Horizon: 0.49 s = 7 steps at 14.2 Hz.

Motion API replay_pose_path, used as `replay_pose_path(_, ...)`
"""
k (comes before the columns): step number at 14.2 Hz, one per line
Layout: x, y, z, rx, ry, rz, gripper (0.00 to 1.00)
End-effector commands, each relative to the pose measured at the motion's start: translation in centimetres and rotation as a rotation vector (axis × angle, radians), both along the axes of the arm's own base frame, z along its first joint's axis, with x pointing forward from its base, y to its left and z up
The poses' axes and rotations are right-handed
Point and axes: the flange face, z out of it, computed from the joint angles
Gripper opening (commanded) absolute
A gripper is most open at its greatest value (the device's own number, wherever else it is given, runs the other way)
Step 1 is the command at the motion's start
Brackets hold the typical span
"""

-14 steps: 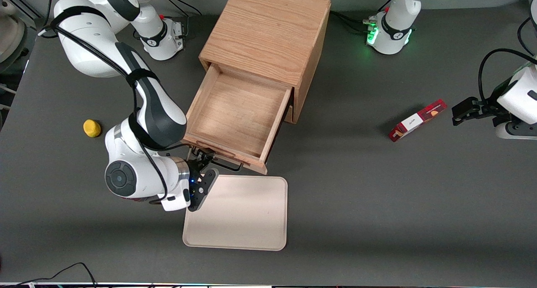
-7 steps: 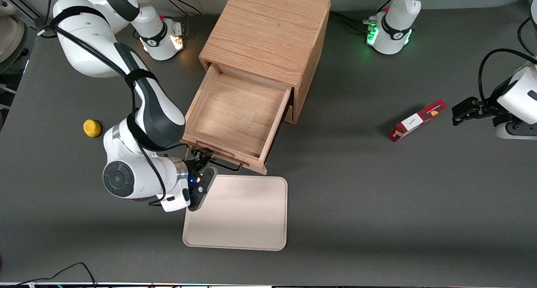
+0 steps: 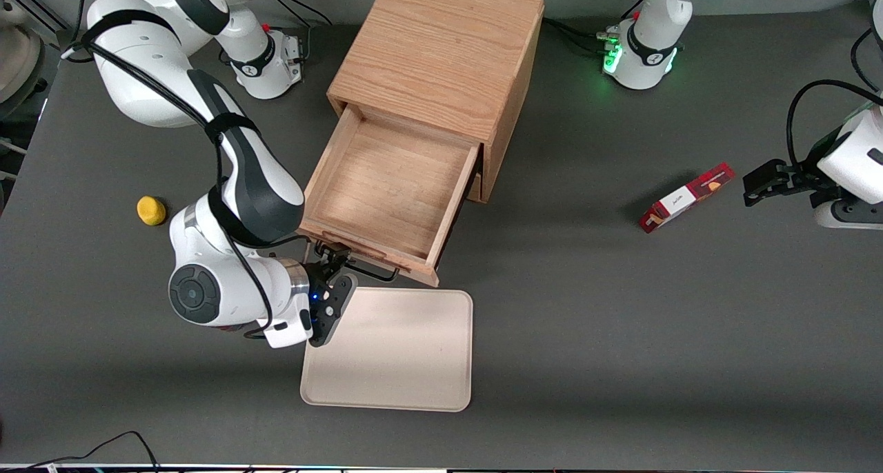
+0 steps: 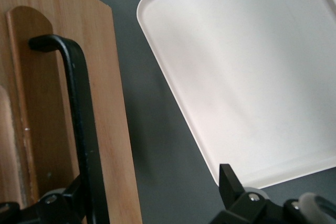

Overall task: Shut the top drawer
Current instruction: 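Position the right gripper against the drawer front beside its black handle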

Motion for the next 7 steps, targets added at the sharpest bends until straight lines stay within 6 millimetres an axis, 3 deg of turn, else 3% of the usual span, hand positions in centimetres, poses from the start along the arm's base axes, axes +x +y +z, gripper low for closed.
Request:
replay_pose_path(1,0.4,0.0,1.2,0.007,-0.015,-0.056,1.0)
replay_pose_path(7,-1.3,2.1,1.8,0.013,0.016,-0.037,1.0)
